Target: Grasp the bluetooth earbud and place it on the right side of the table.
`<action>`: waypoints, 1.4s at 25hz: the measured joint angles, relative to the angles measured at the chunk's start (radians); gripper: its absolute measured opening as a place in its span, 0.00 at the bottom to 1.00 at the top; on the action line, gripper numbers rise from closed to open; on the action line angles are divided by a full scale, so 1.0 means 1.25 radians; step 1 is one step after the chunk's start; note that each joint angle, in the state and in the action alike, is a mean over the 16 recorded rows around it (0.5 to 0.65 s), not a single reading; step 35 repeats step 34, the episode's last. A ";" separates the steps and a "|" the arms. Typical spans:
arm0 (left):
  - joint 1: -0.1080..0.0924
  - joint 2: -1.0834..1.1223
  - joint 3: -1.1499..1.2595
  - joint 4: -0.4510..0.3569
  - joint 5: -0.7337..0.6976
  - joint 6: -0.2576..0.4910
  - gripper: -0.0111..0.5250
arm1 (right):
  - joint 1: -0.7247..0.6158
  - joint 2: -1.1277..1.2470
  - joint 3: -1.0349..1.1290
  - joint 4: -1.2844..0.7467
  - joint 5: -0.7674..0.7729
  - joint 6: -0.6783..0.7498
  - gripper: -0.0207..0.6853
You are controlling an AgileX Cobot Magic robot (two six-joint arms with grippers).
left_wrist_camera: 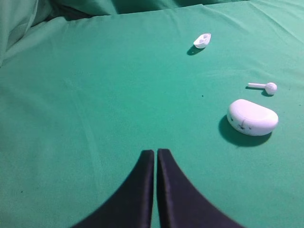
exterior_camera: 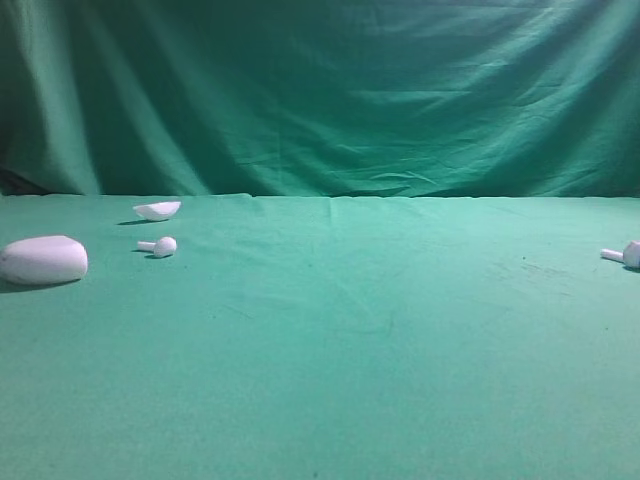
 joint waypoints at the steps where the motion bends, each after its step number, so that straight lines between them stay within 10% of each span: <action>1: 0.000 0.000 0.000 0.000 0.000 0.000 0.02 | 0.000 -0.003 0.006 -0.003 -0.008 -0.002 0.03; 21: 0.000 0.000 0.000 0.000 0.000 0.000 0.02 | -0.067 -0.087 0.438 -0.072 -0.414 -0.023 0.03; 35: 0.000 0.000 0.000 0.000 0.000 0.000 0.02 | -0.069 -0.087 0.512 -0.059 -0.375 -0.017 0.03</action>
